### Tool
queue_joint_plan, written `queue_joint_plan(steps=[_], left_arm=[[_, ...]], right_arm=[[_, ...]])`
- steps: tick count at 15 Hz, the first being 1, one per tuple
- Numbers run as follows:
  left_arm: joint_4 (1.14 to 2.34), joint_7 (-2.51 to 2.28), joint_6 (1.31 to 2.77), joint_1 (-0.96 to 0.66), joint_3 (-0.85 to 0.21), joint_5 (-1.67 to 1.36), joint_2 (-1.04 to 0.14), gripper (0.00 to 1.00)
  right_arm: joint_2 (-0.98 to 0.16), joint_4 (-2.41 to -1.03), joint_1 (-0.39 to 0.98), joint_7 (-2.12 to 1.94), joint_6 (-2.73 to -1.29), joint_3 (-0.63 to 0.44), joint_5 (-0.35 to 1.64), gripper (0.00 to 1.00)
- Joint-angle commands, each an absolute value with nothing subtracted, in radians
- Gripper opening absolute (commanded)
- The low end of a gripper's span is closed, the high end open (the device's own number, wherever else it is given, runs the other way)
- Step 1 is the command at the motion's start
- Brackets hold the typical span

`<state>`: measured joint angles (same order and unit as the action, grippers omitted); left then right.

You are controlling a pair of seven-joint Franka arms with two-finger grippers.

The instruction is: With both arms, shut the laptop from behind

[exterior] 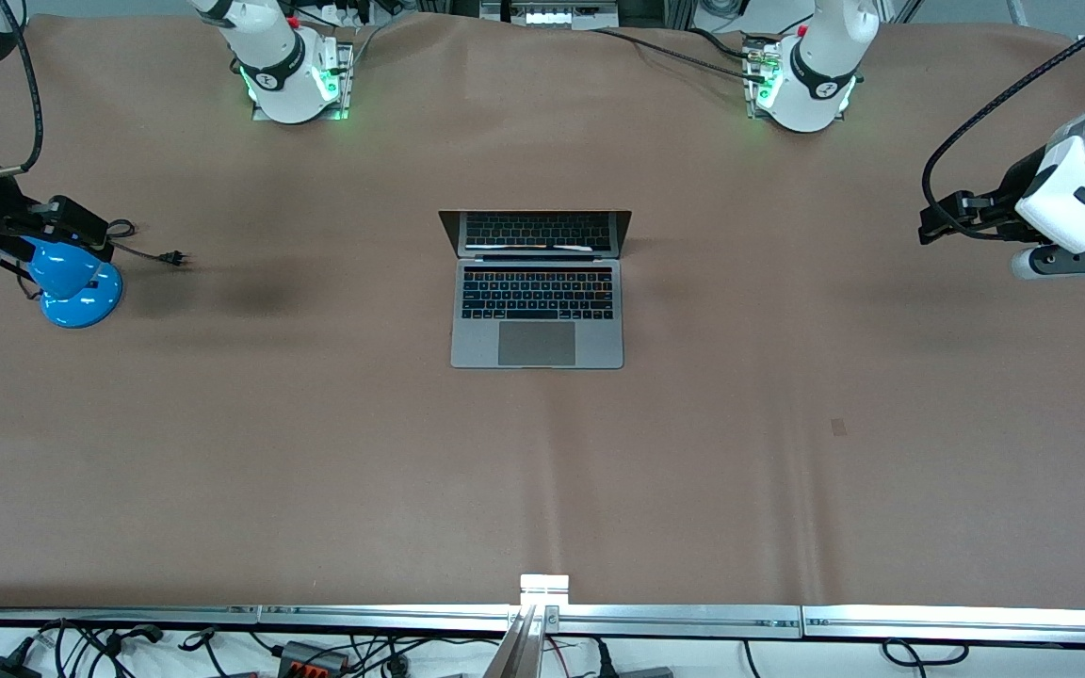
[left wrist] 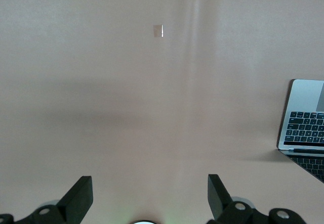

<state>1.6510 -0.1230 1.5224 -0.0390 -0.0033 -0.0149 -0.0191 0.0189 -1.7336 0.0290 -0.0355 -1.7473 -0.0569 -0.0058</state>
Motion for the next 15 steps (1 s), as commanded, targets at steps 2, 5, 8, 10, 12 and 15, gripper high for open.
queue_joint_plan(steps=[2,5,8,10,12,15], left_arm=[[1.661,-0.121,1.522,-0.035,-0.005,-0.006,-0.011,1.00],[1.663,-0.121,1.503,-0.035,-0.005,-0.006,-0.009,1.00],[1.663,-0.113,1.499,-0.037,-0.006,-0.006,-0.011,1.00],[1.663,-0.159,1.496,-0.038,-0.006,-0.003,-0.020,1.00],[1.661,-0.152,1.490,-0.037,-0.006,-0.005,-0.021,0.26],[1.657,-0.152,1.467,-0.048,-0.008,0.008,-0.020,0.01]], right_arm=[[0.044,-1.753,0.026,-0.038,-1.744,-0.051,-0.006,1.00],[0.040,-1.753,0.026,-0.034,-1.721,-0.051,-0.006,0.90],[0.037,-1.749,0.025,-0.029,-1.712,-0.051,-0.006,0.21],[0.037,-1.747,0.023,-0.028,-1.701,-0.051,-0.006,0.00],[0.035,-1.746,0.026,-0.028,-1.689,-0.051,-0.006,0.00],[0.026,-1.746,0.026,-0.028,-1.687,-0.051,-0.006,0.00]])
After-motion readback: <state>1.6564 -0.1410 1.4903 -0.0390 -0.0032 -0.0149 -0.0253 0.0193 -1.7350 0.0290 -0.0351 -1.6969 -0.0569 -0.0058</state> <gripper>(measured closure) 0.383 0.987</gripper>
